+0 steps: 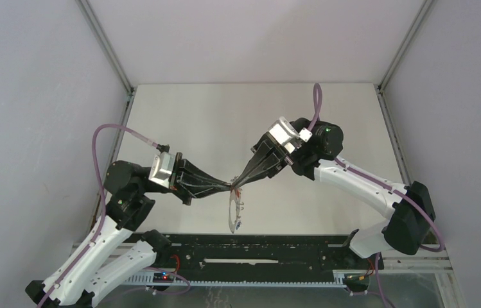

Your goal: Put the keys on the keyring

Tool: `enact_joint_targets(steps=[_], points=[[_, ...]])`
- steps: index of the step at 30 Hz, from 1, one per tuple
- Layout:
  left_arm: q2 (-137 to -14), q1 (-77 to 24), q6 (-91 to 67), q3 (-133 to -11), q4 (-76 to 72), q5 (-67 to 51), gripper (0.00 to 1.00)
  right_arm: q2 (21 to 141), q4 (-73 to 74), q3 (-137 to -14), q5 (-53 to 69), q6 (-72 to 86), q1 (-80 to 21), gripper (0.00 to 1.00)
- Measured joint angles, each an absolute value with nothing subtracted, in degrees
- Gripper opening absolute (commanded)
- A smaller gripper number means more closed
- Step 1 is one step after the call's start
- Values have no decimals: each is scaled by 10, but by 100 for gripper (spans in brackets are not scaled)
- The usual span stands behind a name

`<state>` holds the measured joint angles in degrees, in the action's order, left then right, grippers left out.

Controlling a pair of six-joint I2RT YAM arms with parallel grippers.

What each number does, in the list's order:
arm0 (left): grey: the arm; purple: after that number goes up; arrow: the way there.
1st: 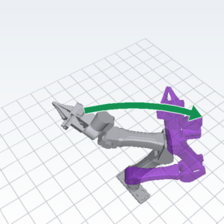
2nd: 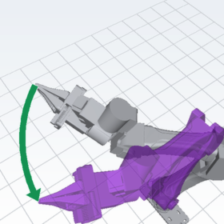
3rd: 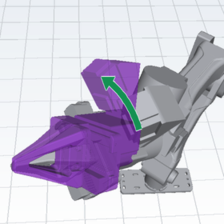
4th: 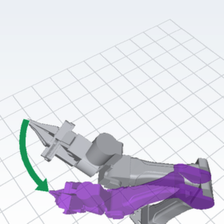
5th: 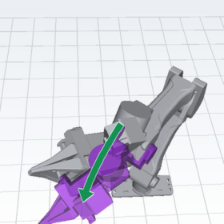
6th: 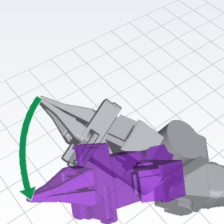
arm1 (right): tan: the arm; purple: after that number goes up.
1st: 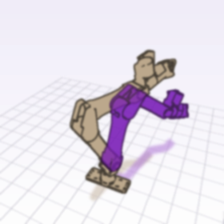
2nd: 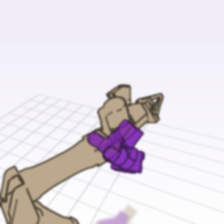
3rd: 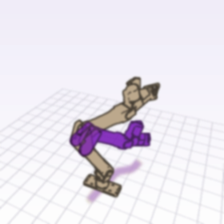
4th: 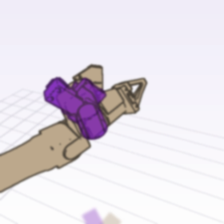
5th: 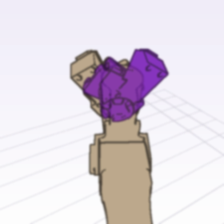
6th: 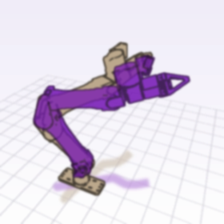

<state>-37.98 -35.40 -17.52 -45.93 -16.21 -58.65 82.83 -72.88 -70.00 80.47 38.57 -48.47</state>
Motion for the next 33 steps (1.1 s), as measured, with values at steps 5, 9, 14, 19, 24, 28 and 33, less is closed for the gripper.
enact_joint_targets(steps=[5, 9, 14, 19, 24, 28, 33], points=[[-380, -354, -175, -459, -162, -587, 0, 828, -729, -700, 805, 382, -486, 0], [-380, -354, -175, -459, -162, -587, 0, 828, -726, -700, 804, 375, -486, 0], [-380, -354, -175, -459, -162, -587, 0, 828, -720, -700, 800, 364, -486, 0], [-380, -354, -172, -459, -162, -588, 0, 828, -717, -700, 797, 361, -488, 0], [-380, -354, -168, -459, -162, -590, 0, 828, -714, -700, 796, 361, -489, 0], [-380, -354, -164, -459, -162, -592, 0, 833, -713, -701, 796, 362, -493, 0], [-380, -354, -158, -459, -157, -597, 0, 842, -713, -709, 796, 363, -496, 0]])
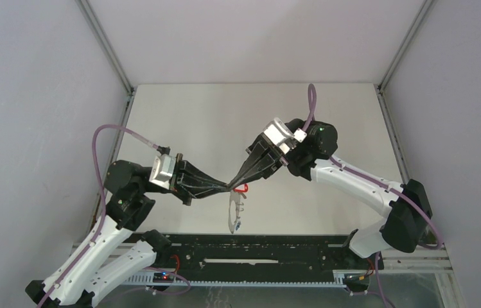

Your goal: Put the keys on the keyring

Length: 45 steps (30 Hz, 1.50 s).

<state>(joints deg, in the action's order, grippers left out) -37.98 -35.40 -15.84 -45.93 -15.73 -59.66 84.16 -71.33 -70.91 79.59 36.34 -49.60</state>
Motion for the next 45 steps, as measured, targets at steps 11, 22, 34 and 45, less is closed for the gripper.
enact_joint_targets(steps=[11, 22, 34, 45], points=[[-380, -354, -150, -459, -153, -602, 0, 845, -682, -717, 789, 348, -498, 0], [-378, -359, -135, -459, -140, -618, 0, 844, -654, -718, 780, 338, -466, 0], [-372, -360, -118, -459, -128, -623, 0, 791, -426, -717, 770, 220, -419, 0], [-348, -309, -83, -459, -47, -630, 0, 773, 32, -633, 354, -31, -401, 0]])
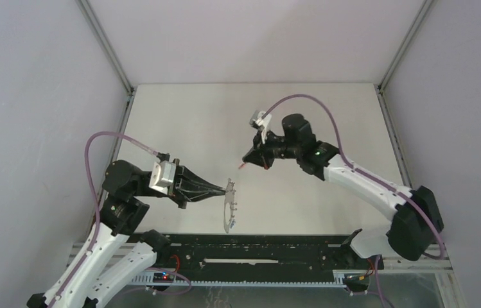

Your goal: Put the keys on the keyring

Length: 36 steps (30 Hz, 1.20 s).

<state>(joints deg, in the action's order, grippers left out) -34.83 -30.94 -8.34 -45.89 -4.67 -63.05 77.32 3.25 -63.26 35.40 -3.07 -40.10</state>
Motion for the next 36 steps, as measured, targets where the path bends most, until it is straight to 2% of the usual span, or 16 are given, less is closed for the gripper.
enact_joint_targets(steps=[6, 17, 19, 22, 23, 24, 25, 31, 34, 36], points=[[-333, -292, -65, -459, 3, -639, 0, 870, 99, -571, 214, -4, -402, 0], [-331, -288, -65, -459, 25, -643, 0, 964, 23, -502, 109, 55, -405, 1], [-334, -288, -66, -459, 23, -642, 0, 975, 5, -502, 99, 61, -405, 12], [-338, -288, -67, -459, 22, -642, 0, 978, -9, -502, 88, 67, -405, 43], [-340, -288, -67, -459, 23, -642, 0, 978, -16, -502, 84, 67, -405, 56], [-341, -288, -67, -459, 22, -642, 0, 978, -20, -502, 81, 70, -405, 86], [-342, -287, -67, -459, 23, -642, 0, 977, -23, -502, 80, 69, -405, 98], [-342, -287, -72, -459, 23, -642, 0, 923, 0, -502, 74, 63, -405, 100], [-341, -287, -76, -459, 23, -642, 0, 840, 19, -497, 81, 63, -405, 100], [-339, -287, -77, -459, 23, -642, 0, 768, -18, -472, 97, 82, -402, 100]])
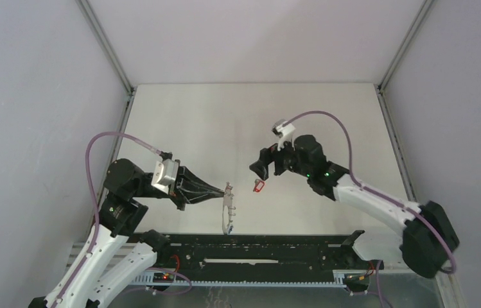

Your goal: Put the keys on the keyring

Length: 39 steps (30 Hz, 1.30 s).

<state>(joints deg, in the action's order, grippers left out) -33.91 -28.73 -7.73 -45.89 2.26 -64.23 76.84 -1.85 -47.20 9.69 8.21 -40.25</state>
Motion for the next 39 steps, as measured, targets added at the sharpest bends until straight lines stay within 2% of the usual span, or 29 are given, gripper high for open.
enact_joint_targets(steps=[2, 4, 7, 14, 16, 19, 20, 22, 39], points=[[-337, -287, -77, -459, 22, -642, 0, 700, -67, -433, 120, 116, -399, 92], [-336, -287, -79, -459, 22, -642, 0, 681, -103, -410, 153, 136, -394, 99], [-336, -287, -81, -459, 22, -642, 0, 709, -114, -403, 169, 149, -395, 100], [-336, -287, -86, -459, 22, -637, 0, 721, -135, -316, 116, 159, -417, 99], [-336, -287, -86, -459, 22, -635, 0, 728, -143, -309, 101, 157, -425, 85], [-337, -286, -86, -459, 16, -635, 0, 767, -166, -315, 85, 151, -423, 55], [-337, -286, -86, -459, 14, -634, 0, 782, -172, -317, 83, 150, -420, 49], [-338, -285, -86, -459, 13, -634, 0, 814, -184, -317, 73, 151, -414, 45], [-340, -283, -95, -464, 8, -632, 0, 916, -264, -329, 22, 116, -422, 49]])
